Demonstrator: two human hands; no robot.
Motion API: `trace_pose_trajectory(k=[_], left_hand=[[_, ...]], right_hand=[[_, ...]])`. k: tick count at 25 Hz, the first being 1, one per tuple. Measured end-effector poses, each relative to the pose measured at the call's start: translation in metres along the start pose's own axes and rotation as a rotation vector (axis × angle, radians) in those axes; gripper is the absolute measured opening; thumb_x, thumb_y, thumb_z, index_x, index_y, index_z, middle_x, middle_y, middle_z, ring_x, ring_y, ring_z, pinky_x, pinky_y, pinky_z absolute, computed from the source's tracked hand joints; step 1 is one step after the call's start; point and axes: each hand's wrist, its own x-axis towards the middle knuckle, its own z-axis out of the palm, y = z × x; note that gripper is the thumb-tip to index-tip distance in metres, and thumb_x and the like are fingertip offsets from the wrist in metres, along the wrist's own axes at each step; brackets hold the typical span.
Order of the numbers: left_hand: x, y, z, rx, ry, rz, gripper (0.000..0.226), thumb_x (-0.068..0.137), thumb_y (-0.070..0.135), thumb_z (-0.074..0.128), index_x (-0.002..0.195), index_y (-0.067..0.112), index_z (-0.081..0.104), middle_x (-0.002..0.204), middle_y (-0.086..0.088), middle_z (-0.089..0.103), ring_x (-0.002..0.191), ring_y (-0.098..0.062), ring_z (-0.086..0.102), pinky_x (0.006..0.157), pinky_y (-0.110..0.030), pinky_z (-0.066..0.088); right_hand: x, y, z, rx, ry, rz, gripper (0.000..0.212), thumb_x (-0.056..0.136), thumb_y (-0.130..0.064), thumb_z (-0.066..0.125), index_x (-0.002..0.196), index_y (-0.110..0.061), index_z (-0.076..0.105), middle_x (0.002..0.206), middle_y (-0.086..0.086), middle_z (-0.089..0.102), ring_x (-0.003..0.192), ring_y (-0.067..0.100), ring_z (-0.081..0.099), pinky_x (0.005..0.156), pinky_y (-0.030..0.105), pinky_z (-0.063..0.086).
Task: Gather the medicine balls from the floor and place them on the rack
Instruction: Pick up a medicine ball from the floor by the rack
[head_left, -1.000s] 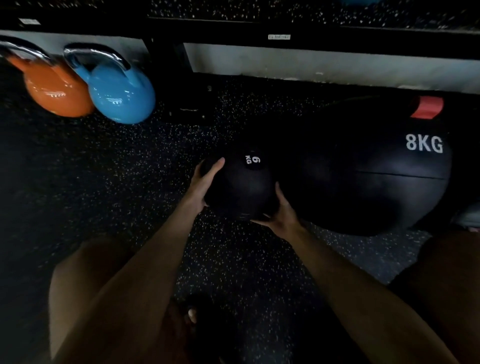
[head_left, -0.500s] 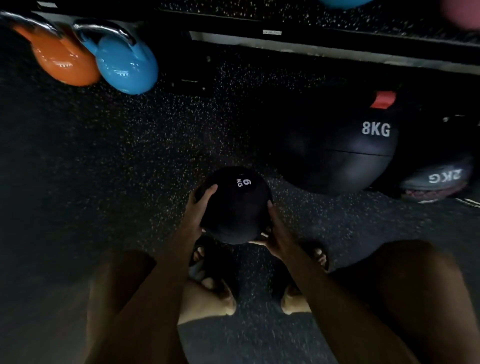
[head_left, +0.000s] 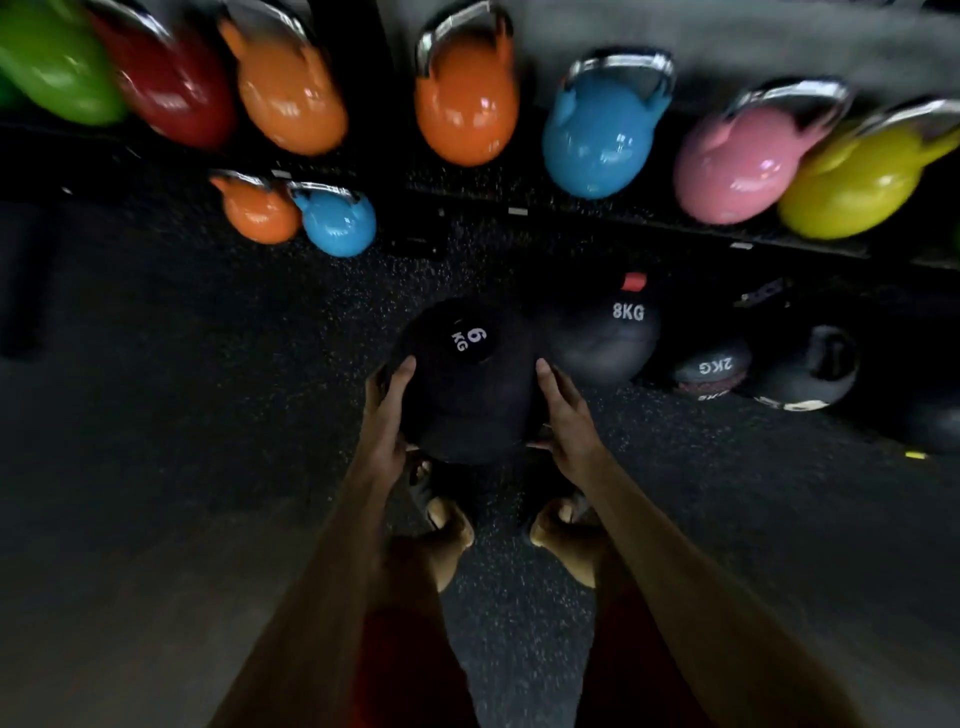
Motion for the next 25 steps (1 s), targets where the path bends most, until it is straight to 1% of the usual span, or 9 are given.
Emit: trace_pose_trajectory(k=[3,6,8,12,17,20,22,24,25], left_hand=[[-0.071,0.076,0.007,-0.022,-0.058,0.151,0.054,0.084,0.057,0.069,0.130,0.036,0.052,0.128,0.008,0.065,0.114,-0.022,0.065,0.069,-0.046,0.059],[-0.125,0.145,0.014,-0.016,-0.148,0.317,0.063,0.078,0.063,0.070,0.134,0.042,0.051,0.131,0.013,0.065,0.115,-0.017,0.064,0.078,-0.052,0.059],[-0.157,0.188,0.022,-0.019,-0.195,0.397,0.074,0.068,0.069,0.073,0.134,0.045,0.051,0.131,0.014,0.065,0.115,-0.015,0.065,0.078,-0.048,0.060],[-0.208,0.265,0.047,-0.103,-0.292,0.609,0.053,0.085,0.051,0.071,0.133,0.034,0.054,0.123,0.009,0.070,0.112,-0.014,0.068,0.086,-0.043,0.059],[-0.266,0.333,0.083,-0.146,-0.367,0.823,0.055,0.083,0.050,0.072,0.130,0.026,0.056,0.121,0.007,0.072,0.112,-0.013,0.068,0.091,-0.042,0.058],[-0.297,0.374,0.107,-0.123,-0.430,0.915,0.065,0.074,0.062,0.071,0.128,0.028,0.057,0.123,0.009,0.071,0.114,-0.013,0.067,0.084,-0.040,0.059],[-0.316,0.403,0.130,-0.123,-0.467,0.971,0.060,0.079,0.063,0.067,0.127,0.028,0.056,0.124,0.008,0.070,0.114,-0.013,0.067,0.086,-0.039,0.059],[-0.334,0.434,0.155,-0.147,-0.499,1.007,0.050,0.089,0.056,0.062,0.128,0.026,0.055,0.127,0.006,0.068,0.114,-0.012,0.066,0.090,-0.034,0.057],[-0.342,0.451,0.169,-0.150,-0.517,1.022,0.048,0.091,0.056,0.060,0.130,0.027,0.055,0.128,0.007,0.067,0.114,-0.011,0.066,0.087,-0.031,0.058]], right_hand=[[-0.060,-0.073,0.027,-0.020,0.002,-0.184,0.058,0.092,-0.063,0.056,0.142,-0.035,0.048,0.128,-0.015,0.061,0.117,0.012,0.060,0.085,0.048,0.060],[-0.105,-0.137,0.049,-0.010,-0.004,-0.369,0.067,0.084,-0.073,0.058,0.139,-0.035,0.051,0.129,-0.014,0.063,0.120,0.010,0.061,0.095,0.051,0.056],[-0.125,-0.175,0.061,-0.009,0.007,-0.516,0.070,0.081,-0.076,0.058,0.137,-0.034,0.054,0.131,-0.012,0.064,0.123,0.010,0.060,0.104,0.051,0.051],[-0.172,-0.256,0.078,0.015,0.024,-0.740,0.070,0.077,-0.079,0.057,0.130,-0.033,0.059,0.128,-0.013,0.067,0.122,0.008,0.061,0.108,0.048,0.047],[-0.235,-0.337,0.078,0.053,0.020,-1.012,0.059,0.093,-0.060,0.055,0.141,-0.024,0.054,0.134,-0.010,0.063,0.125,0.005,0.057,0.112,0.042,0.044],[-0.267,-0.384,0.069,0.020,0.003,-1.160,0.074,0.085,-0.065,0.062,0.147,-0.028,0.047,0.143,-0.011,0.056,0.132,0.003,0.051,0.116,0.039,0.040],[-0.286,-0.418,0.062,0.009,-0.028,-1.235,0.088,0.078,-0.065,0.071,0.151,-0.028,0.041,0.147,-0.010,0.053,0.135,0.005,0.050,0.116,0.039,0.039],[-0.301,-0.451,0.055,-0.048,-0.059,-1.327,0.082,0.081,-0.054,0.074,0.151,-0.028,0.041,0.144,-0.011,0.056,0.132,0.006,0.053,0.114,0.042,0.043],[-0.308,-0.469,0.051,-0.079,-0.068,-1.376,0.076,0.084,-0.047,0.075,0.150,-0.029,0.041,0.142,-0.013,0.057,0.131,0.005,0.054,0.112,0.043,0.044]])
